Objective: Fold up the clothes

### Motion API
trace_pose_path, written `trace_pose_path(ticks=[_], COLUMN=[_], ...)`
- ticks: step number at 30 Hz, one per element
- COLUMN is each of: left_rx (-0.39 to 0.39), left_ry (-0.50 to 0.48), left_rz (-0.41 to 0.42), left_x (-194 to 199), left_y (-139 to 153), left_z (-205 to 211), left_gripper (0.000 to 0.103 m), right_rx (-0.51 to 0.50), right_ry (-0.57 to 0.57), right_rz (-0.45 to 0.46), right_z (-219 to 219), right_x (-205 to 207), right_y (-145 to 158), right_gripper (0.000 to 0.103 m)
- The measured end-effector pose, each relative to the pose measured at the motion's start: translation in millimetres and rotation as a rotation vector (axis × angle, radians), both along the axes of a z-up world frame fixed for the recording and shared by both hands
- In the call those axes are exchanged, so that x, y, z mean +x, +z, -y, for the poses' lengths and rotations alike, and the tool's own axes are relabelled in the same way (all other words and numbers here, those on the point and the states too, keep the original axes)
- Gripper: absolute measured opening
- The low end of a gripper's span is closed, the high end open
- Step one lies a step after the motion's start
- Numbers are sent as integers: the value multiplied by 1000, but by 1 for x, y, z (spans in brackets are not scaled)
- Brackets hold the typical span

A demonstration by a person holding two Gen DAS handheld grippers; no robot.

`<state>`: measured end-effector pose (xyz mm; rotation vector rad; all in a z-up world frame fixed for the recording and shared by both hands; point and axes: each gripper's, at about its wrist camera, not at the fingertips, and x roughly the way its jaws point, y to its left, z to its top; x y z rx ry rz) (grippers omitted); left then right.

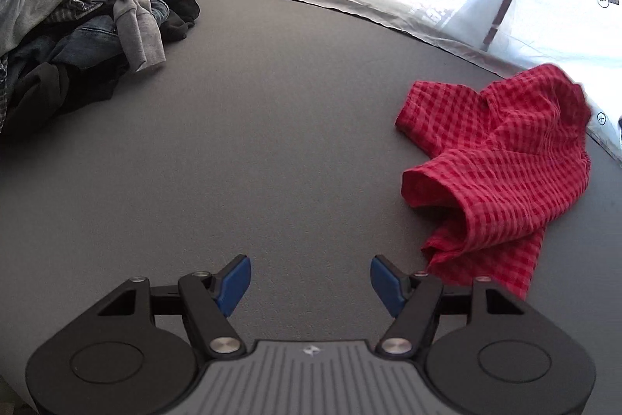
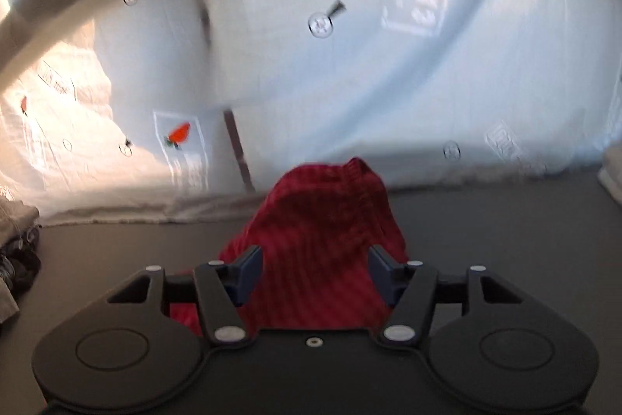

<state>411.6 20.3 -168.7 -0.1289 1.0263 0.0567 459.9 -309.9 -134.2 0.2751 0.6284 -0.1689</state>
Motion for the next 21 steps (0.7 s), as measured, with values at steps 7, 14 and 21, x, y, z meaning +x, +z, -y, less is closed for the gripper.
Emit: trace_pose_path(ticks=[7,14,21], left_rx=[3,0,-15], left_ry=[-74,-80,-17], left_rz=[-4,27,54], left_x=[6,-2,-8], left_y=[-2,6,13], left_z=[16,13,0], left_gripper=[69,69,69], right_rx=[191,90,-85], right_ry=[94,177,183], right_rz=[-241,-257,-245], right_z=[-30,-71,-54], right_x=[-38,-21,-46], right_y=[-72,-77,-70], right_gripper=[32,28,0])
